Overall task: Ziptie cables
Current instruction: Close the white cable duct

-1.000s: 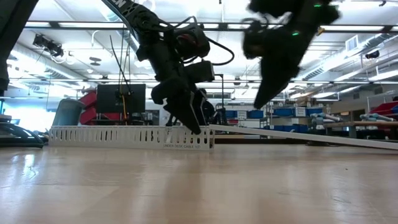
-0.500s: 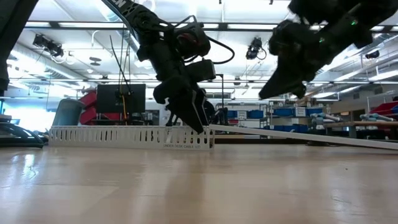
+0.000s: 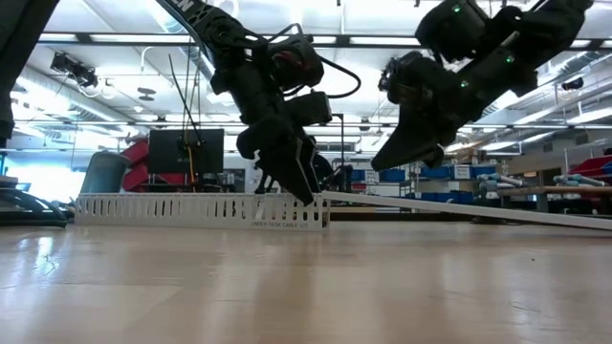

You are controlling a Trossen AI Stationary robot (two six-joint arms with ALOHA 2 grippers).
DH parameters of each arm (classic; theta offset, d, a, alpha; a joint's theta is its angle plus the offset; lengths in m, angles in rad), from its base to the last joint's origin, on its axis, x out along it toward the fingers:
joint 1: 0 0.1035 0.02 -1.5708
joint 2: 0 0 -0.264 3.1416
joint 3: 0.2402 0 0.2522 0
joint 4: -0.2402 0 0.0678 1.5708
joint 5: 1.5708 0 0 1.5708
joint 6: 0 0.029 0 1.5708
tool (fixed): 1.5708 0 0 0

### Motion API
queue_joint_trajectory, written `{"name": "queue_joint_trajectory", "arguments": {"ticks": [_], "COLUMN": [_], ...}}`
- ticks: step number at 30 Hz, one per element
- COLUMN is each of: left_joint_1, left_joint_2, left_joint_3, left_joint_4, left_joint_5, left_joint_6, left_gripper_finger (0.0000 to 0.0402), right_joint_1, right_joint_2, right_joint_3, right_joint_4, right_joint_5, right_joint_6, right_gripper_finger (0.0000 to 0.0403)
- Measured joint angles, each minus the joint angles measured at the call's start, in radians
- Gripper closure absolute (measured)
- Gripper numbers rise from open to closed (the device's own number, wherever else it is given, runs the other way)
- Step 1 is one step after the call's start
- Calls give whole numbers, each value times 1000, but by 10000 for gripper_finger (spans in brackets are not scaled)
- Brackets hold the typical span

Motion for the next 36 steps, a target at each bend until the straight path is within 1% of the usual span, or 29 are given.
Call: {"name": "queue_joint_trajectory", "arguments": {"ticks": [4,9,18,23,36], "left_joint_1": [0,0,0,0,0], "left_joint_2": [0,0,0,0,0], "left_joint_3": [0,0,0,0,0], "left_joint_4": [0,-4,-2,-2,0], "left_joint_5": [0,0,-1,-1,-1], "left_joint_6": [0,4,8,8,8], "left_gripper_finger": [108,113,158,174,178], "right_joint_1": [-4,-5,-30,-40,-37], "right_joint_2": [39,45,45,67,179], "right_joint_3": [23,26,26,26,93], "right_joint_4": [-1,-4,-8,-3,28], "right_joint_5": [-11,-12,2,-2,-29], "right_joint_6": [-27,-32,-27,-22,-42], "right_gripper_finger": [403,403,402,402,403]}}
